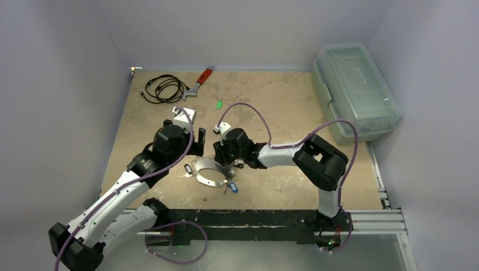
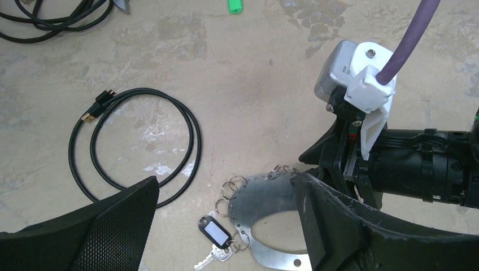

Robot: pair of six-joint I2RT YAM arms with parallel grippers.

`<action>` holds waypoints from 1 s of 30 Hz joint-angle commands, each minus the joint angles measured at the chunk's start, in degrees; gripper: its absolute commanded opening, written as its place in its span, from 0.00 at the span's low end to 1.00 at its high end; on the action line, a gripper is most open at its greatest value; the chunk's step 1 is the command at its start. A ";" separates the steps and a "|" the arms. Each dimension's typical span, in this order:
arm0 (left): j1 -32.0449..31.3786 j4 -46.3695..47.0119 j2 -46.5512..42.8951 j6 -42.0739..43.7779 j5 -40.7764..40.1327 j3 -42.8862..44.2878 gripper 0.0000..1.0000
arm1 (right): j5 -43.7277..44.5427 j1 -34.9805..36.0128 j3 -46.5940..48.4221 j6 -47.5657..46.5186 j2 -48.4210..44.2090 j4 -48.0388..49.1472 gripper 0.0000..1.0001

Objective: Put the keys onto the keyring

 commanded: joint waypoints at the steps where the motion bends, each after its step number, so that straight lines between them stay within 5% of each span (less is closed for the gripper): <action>1: 0.42 0.38 -1.37 0.09 -2.42 1.80 0.89 | 1.05 0.06 2.71 -0.94 0.80 0.87 0.38; 10: 0.59 0.49 -1.27 0.05 -1.96 1.74 0.89 | 1.74 0.06 3.72 -1.33 2.36 0.56 0.28; 18: 0.63 0.56 -1.31 0.27 -1.34 1.71 0.88 | 1.84 0.14 4.26 -1.64 2.91 0.20 0.05; 30: 0.65 0.78 -1.48 0.32 -0.72 1.62 0.88 | 1.72 0.41 5.23 -1.53 3.95 -1.08 0.18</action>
